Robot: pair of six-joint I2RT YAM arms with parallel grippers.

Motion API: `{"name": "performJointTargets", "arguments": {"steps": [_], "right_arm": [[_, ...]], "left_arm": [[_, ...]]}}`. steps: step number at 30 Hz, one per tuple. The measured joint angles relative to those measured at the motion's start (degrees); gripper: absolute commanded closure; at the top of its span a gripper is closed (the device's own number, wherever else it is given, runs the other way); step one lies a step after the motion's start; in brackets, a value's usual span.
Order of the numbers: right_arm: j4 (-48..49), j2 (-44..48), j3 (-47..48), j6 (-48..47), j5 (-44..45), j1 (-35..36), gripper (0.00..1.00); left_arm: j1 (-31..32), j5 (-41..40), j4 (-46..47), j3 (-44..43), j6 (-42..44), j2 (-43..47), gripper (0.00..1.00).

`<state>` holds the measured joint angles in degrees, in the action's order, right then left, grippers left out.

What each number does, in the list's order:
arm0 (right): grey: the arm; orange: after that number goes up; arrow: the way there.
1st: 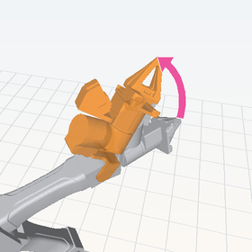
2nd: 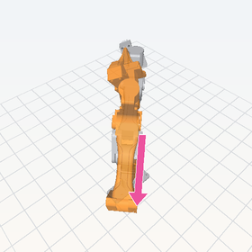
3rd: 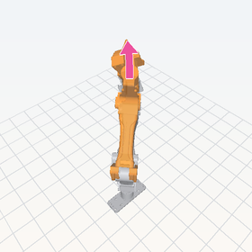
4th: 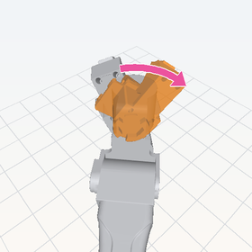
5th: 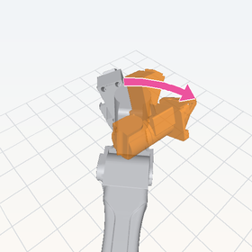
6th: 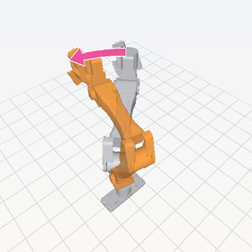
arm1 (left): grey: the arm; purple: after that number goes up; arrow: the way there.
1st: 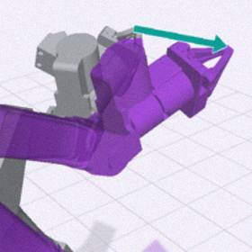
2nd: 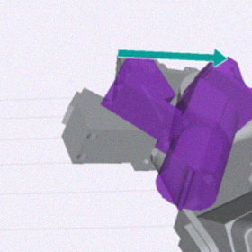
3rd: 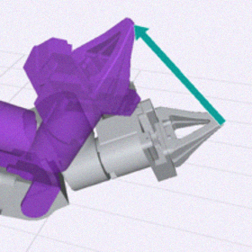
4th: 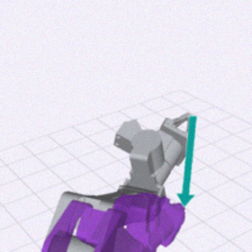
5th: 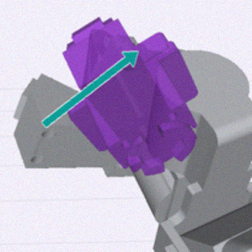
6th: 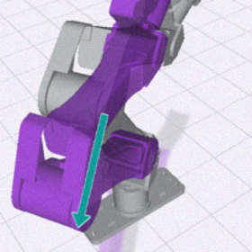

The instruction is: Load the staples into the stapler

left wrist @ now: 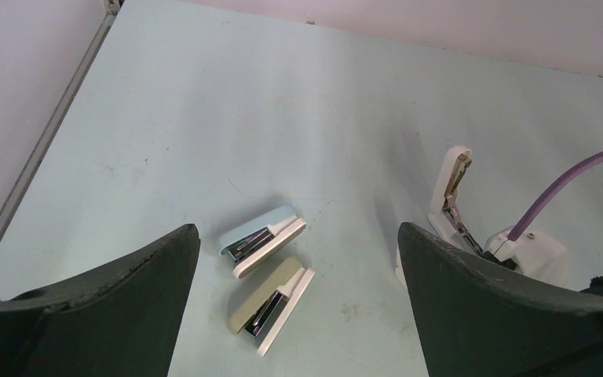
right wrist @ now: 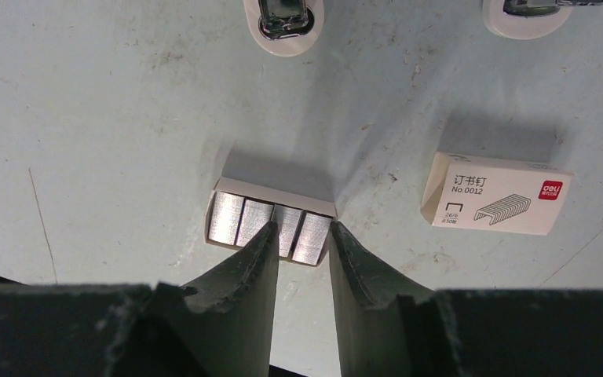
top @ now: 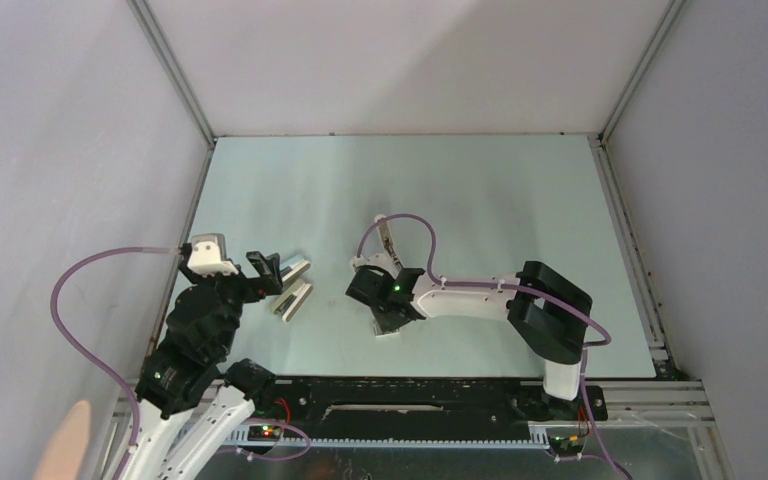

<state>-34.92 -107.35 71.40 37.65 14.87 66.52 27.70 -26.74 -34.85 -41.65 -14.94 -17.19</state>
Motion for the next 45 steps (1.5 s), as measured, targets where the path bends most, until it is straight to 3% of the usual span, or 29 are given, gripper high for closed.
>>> {"name": "performJointTargets", "arguments": {"steps": [17, 45], "right_arm": [[-0.09, 3.65, -0.48, 3.32, 0.35, 0.94, 0.67], [0.87, 1.70, -2.64, 8.02, 0.66, 0.00, 0.61]], "left_arm": [[-0.02, 0.17, 0.00, 0.00, 0.00, -0.07, 0.00], [-0.11, 0.59, 0.02, 0.02, 0.00, -0.79, 0.00]]}}
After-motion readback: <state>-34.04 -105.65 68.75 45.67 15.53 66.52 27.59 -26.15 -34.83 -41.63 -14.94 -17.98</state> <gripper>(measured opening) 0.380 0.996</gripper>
